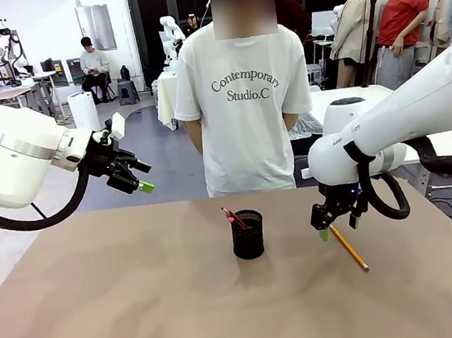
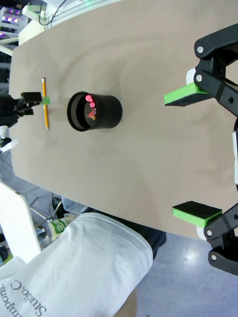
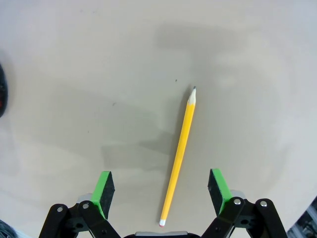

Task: Place the pens into the pen holder.
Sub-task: Pick up a writing instrument from the table and place it into the Pen holder.

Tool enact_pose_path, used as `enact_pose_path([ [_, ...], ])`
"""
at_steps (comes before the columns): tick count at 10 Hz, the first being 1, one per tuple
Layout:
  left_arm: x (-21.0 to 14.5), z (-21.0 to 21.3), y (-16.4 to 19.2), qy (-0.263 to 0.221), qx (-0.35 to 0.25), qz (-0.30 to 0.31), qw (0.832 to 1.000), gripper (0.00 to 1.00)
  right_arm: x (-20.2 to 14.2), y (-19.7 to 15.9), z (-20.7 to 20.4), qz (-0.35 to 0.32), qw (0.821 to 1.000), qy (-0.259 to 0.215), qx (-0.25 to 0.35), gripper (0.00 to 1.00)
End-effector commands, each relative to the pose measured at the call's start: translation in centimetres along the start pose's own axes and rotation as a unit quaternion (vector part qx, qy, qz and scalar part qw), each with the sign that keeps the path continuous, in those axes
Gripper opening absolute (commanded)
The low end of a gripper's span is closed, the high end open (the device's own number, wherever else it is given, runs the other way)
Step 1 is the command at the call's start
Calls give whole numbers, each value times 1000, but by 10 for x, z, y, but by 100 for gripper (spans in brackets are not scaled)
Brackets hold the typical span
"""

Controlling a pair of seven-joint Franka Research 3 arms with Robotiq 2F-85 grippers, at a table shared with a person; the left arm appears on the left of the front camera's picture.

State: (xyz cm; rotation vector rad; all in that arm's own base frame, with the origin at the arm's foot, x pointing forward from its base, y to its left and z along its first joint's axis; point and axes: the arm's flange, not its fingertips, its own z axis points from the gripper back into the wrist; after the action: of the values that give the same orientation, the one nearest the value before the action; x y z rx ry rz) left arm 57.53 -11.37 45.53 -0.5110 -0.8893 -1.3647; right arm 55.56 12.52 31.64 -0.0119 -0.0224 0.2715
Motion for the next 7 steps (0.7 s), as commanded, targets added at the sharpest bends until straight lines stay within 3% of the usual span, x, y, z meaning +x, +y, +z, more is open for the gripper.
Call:
enact_pose_path([
  [1, 1, 1, 2, 2, 0, -4, 1000, 100, 5, 4, -5, -19, 999, -12, -25, 100],
  [7, 1, 1, 2, 2, 0, -4, 1000, 100, 3, -4, -20, -39, 999, -33, -15, 100],
])
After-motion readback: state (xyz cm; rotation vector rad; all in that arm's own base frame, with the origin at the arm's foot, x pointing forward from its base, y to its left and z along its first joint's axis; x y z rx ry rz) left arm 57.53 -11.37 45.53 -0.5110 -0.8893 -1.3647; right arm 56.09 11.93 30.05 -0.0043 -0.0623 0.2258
